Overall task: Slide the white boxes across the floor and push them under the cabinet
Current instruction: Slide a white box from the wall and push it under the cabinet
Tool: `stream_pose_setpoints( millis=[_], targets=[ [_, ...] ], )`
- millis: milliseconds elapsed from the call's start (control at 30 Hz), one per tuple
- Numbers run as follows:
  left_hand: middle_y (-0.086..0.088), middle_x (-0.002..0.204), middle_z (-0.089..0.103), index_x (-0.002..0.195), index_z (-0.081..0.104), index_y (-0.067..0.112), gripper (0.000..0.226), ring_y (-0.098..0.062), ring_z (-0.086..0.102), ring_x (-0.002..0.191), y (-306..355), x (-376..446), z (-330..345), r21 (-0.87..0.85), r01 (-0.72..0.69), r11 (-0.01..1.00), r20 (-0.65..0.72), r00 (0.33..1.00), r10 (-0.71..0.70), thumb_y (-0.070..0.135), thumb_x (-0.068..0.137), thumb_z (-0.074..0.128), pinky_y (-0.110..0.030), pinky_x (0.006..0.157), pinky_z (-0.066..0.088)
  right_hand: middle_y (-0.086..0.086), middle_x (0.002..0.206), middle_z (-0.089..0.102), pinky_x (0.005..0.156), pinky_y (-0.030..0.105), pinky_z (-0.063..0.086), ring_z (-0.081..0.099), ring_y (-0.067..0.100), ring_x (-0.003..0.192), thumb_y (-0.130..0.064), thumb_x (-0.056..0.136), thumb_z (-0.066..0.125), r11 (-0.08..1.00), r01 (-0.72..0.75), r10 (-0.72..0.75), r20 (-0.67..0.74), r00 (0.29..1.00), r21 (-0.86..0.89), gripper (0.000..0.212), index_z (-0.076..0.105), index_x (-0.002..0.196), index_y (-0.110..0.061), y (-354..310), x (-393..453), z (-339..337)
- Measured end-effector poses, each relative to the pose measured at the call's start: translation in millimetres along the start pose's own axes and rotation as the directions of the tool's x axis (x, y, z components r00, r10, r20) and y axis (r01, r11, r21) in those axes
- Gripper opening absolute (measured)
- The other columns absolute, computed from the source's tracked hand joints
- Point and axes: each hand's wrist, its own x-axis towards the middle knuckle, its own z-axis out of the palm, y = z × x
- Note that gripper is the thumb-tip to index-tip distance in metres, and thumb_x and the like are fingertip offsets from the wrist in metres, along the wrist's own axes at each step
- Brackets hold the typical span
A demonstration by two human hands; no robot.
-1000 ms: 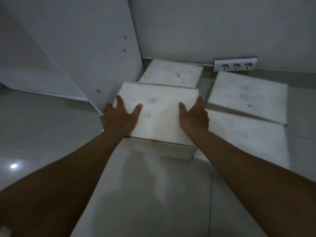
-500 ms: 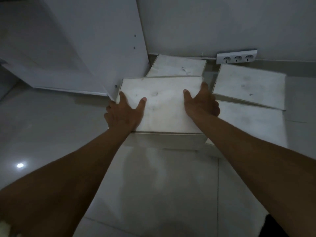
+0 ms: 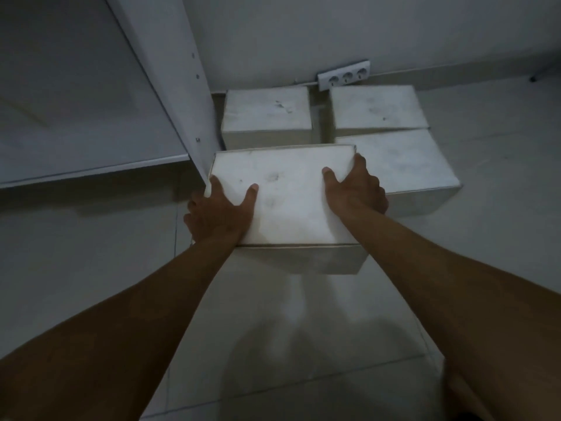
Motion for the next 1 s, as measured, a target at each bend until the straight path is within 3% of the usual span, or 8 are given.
stream_pose_setpoints(
  millis=[300,433,767,1000],
  targets=[
    [-0.022,0.147,0.035,0.152,0.020,0.026,0.092,-0.039,0.034,0.133,-84,-14,-31,0.001,-0.166,0.986,0.055,0.985,0.165,0.081,0.080,0.035,-0.049,0.108,0.027,0.015,0.131,0.056,0.095,0.046,0.041,0.054,0.039,0.116,-0.064,0.089,0.048,0.988,-0.151,0.155,-0.105,0.982,0.045,0.071,0.031,0.145,-0.025,-7,-111,31],
    [-0.021,0.147,0.034,0.152,0.021,0.025,0.090,-0.039,0.034,0.133,-127,-27,-39,0.019,-0.175,0.984,0.062,0.983,0.173,0.080,0.082,0.035,-0.048,0.109,0.026,0.015,0.130,0.056,0.095,0.044,0.040,0.054,0.039,0.116,-0.065,0.088,0.049,0.983,-0.179,0.183,-0.115,0.976,0.044,0.068,0.034,0.142,-0.027,-15,-158,46],
    [-0.023,0.142,0.038,0.150,0.023,0.024,0.093,-0.040,0.038,0.128,-238,-7,-82,0.054,-0.062,0.997,-0.047,0.997,0.065,0.083,0.079,0.033,-0.049,0.105,0.030,0.014,0.131,0.056,0.095,0.042,0.040,0.054,0.037,0.117,-0.063,0.090,0.047,0.996,-0.043,0.047,-0.050,0.998,0.079,0.071,0.027,0.148,-0.027,-89,-228,103],
    [-0.025,0.141,0.037,0.152,0.017,0.023,0.096,-0.042,0.038,0.127,-304,12,-87,0.015,0.100,0.995,-0.054,0.994,-0.099,0.083,0.079,0.034,-0.051,0.105,0.031,0.012,0.132,0.055,0.094,0.044,0.043,0.055,0.036,0.115,-0.064,0.090,0.047,0.989,0.122,-0.127,0.052,0.991,0.087,0.072,0.023,0.149,-0.029,-138,-234,158]
  ],
)
